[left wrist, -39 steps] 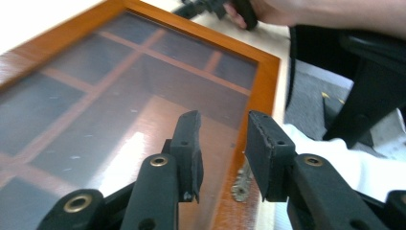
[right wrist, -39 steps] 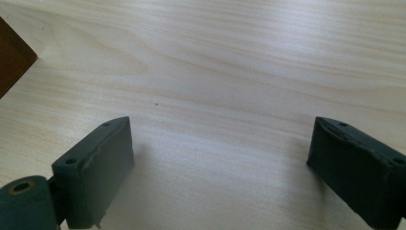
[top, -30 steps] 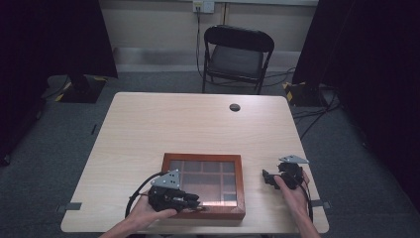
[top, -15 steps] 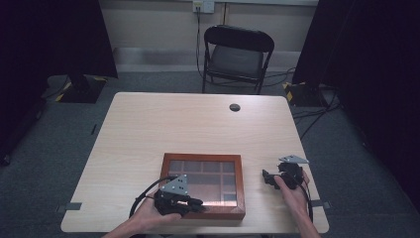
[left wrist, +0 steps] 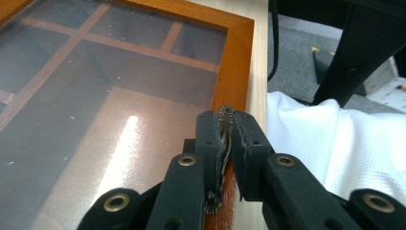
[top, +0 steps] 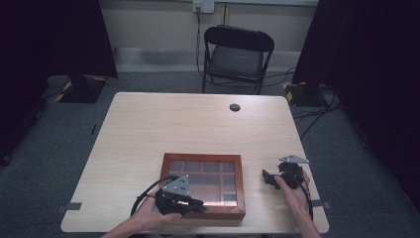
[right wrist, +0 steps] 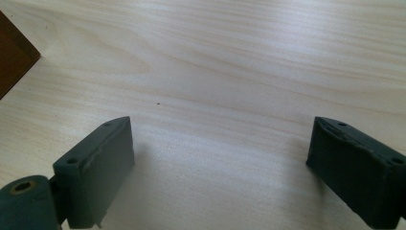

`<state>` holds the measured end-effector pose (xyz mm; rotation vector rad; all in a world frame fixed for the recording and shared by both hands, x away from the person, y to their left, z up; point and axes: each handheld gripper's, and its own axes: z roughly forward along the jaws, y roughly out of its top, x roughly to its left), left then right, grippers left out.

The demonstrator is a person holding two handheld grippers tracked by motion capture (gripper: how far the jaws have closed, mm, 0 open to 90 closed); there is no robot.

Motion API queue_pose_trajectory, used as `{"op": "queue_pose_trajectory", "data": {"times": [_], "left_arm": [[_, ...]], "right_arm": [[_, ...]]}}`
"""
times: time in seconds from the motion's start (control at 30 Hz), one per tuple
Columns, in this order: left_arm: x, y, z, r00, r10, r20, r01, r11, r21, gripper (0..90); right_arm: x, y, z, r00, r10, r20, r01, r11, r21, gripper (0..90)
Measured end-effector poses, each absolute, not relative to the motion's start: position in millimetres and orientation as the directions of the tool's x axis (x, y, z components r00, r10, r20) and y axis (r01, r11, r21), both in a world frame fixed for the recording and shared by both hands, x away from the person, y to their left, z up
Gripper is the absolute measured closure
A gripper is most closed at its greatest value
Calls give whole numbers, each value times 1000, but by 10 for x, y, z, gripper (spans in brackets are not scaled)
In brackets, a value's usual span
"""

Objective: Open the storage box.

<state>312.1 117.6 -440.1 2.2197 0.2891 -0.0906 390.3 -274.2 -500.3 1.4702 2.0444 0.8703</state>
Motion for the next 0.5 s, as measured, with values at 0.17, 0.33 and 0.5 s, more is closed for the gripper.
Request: {"op": "queue_pose_trajectory", "data": {"times": [0.17,0.33,0.5], "left_arm": [[3131,1168,-4385,968,177,-180,251,-596,763,817],[3156,1175,-4339,966,172,-193,258,-581,772,818],[3202,1193,-4272,960,163,-226,279,-573,771,819]], "right_arm": [[3880,-2719,-4977,-340,941,-8,651,241,720,139],[3864,-2690,-4927,-385,921,59,669,234,705,142],[3817,-2618,-4861,-446,888,112,661,243,710,142]]}}
